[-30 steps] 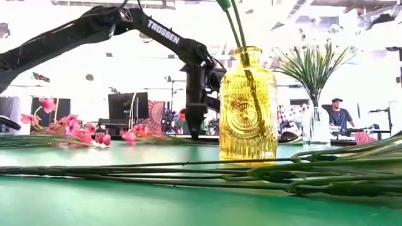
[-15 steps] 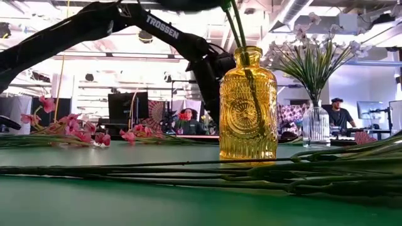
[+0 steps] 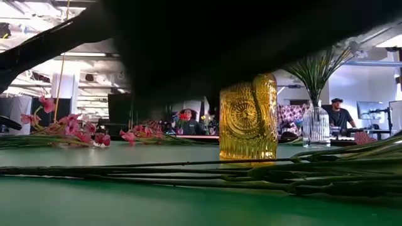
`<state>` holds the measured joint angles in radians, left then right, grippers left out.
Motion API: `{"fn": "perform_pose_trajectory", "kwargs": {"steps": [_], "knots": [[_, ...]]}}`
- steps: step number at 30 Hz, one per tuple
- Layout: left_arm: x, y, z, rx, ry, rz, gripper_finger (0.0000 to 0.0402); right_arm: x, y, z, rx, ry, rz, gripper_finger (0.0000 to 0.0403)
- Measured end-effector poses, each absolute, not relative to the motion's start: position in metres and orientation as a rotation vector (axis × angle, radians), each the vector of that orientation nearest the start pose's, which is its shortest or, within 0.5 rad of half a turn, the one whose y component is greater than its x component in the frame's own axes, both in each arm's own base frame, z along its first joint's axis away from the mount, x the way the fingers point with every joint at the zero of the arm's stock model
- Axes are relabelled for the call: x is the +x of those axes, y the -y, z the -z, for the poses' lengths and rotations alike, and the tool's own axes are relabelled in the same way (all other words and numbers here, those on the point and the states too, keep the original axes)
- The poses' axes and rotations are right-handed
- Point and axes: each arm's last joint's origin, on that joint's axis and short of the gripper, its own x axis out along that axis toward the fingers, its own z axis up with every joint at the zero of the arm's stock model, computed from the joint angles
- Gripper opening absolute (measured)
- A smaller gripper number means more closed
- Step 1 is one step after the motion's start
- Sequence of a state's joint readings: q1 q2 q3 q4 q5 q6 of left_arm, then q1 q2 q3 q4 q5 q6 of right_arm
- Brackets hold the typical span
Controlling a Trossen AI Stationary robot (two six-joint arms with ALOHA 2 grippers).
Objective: Sort flowers into vase by color
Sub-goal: Put the top right red tulip into the transparent yellow vase
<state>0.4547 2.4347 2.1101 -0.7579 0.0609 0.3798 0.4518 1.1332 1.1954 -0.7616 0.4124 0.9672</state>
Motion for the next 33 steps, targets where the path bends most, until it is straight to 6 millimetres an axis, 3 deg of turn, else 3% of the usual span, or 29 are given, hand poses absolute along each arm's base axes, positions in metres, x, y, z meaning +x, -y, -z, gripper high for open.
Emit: {"fn": "perform_pose_trajectory", "kwargs": {"steps": [4,13,33], "knots": [[0.462,-0.232,-0.152,0.052,-1.157,-0.129,0.0125,0.205,-0.084,-0.358,0.65,-0.585,0.261,0.0276],[0.466,-0.224,-0.153,0.206,-1.187,-0.03,0.0125,0.206,-0.084,-0.359,0.656,-0.579,0.251,0.0276],[0.47,-0.231,-0.16,0.044,-1.063,-0.069,0.0125,0.206,-0.084,-0.358,0.628,-0.585,0.239,0.0276]]}}
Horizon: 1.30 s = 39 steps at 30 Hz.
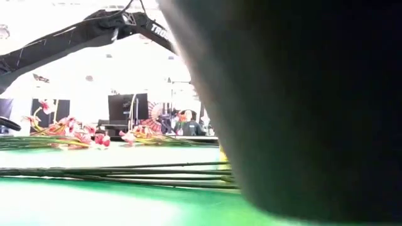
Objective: Sort flowers into vase by color
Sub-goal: Put the top right red tulip into the transparent yellow vase
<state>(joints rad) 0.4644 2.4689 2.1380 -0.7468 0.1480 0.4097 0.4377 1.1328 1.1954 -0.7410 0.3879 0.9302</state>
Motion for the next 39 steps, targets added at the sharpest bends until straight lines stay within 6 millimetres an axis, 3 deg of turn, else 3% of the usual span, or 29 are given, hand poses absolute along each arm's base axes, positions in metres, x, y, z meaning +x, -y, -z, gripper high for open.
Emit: {"fn": "perform_pose_trajectory", "kwargs": {"steps": [7,14,23,28,33,36,39], "knots": [[0.47,-0.23,-0.159,0.093,-1.058,-0.016,0.0125,0.206,-0.085,-0.358,0.612,-0.596,0.22,0.0276],[0.474,-0.233,-0.161,0.036,-1.017,-0.099,0.0125,0.207,-0.082,-0.358,0.597,-0.597,0.222,0.0276],[0.487,-0.236,-0.181,-0.178,-0.835,-0.268,0.0125,0.21,-0.076,-0.358,0.611,-0.605,0.222,0.0276],[0.488,-0.237,-0.18,-0.266,-0.815,-0.331,0.0125,0.21,-0.077,-0.359,0.622,-0.609,0.202,0.0276],[0.51,-0.238,-0.19,-0.442,-0.506,-0.264,0.0125,0.21,-0.079,-0.359,0.591,-0.608,0.179,0.0276],[0.515,-0.235,-0.177,-0.548,-0.504,-0.315,0.0125,0.211,-0.076,-0.359,0.615,-0.607,0.186,0.0276],[0.511,-0.232,-0.156,-0.608,-0.628,-0.349,0.0125,0.212,-0.074,-0.359,0.668,-0.624,0.178,0.0276]]}}
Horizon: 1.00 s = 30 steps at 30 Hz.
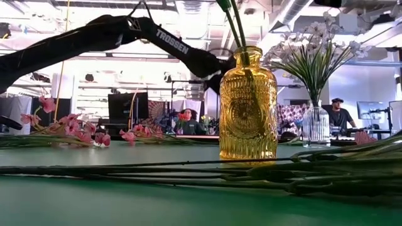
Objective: Sort flowers into vase by color
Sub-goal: Put the top right red tulip into the transparent yellow vase
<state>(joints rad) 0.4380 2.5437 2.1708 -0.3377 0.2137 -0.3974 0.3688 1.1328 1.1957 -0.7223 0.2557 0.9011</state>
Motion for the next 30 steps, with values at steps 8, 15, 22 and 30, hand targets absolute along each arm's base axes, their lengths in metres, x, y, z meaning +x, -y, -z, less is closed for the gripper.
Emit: {"fn": "perform_pose_trajectory", "kwargs": {"steps": [8,15,22,30], "knots": [[0.502,-0.228,-0.158,-0.527,-0.777,-0.427,0.0104,0.213,-0.075,-0.361,0.696,-0.619,0.155,0.0276],[0.501,-0.22,-0.148,-0.603,-0.848,-0.41,0.008,0.214,-0.076,-0.362,0.71,-0.6,0.142,0.0276],[0.501,-0.221,-0.143,-0.614,-0.852,-0.427,0.0073,0.215,-0.08,-0.366,0.751,-0.578,0.097,0.0276],[0.503,-0.219,-0.136,-0.586,-0.874,-0.382,0.0073,0.212,-0.094,-0.369,0.75,-0.575,0.023,0.0276]]}}
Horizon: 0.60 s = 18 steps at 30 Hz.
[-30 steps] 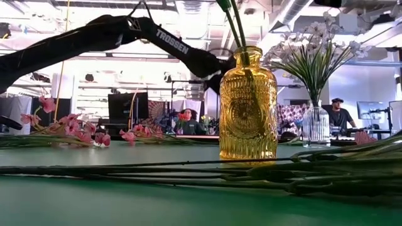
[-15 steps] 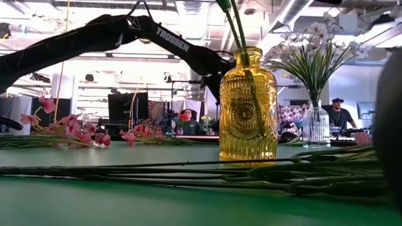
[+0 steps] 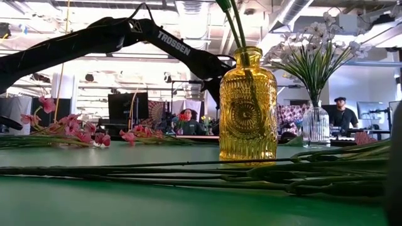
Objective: Sort flowers into vase by color
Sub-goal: Put the top right red tulip into the transparent yellow vase
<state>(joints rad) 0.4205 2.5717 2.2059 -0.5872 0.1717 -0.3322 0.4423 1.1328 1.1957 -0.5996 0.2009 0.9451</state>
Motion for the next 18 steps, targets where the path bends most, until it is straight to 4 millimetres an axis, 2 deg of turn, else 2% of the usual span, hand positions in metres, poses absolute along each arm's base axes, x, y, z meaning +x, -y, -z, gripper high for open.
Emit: {"fn": "perform_pose_trajectory", "kwargs": {"steps": [9,14,18], "knots": [[0.502,-0.218,-0.135,-0.565,-0.886,-0.373,0.0068,0.207,-0.106,-0.37,0.775,-0.598,-0.048,0.0276],[0.504,-0.213,-0.135,-0.51,-0.897,-0.411,0.0015,0.206,-0.108,-0.37,0.772,-0.601,-0.056,0.0276],[0.504,-0.215,-0.135,-0.517,-0.886,-0.423,0.0002,0.206,-0.108,-0.37,0.766,-0.601,-0.057,0.0276]]}}
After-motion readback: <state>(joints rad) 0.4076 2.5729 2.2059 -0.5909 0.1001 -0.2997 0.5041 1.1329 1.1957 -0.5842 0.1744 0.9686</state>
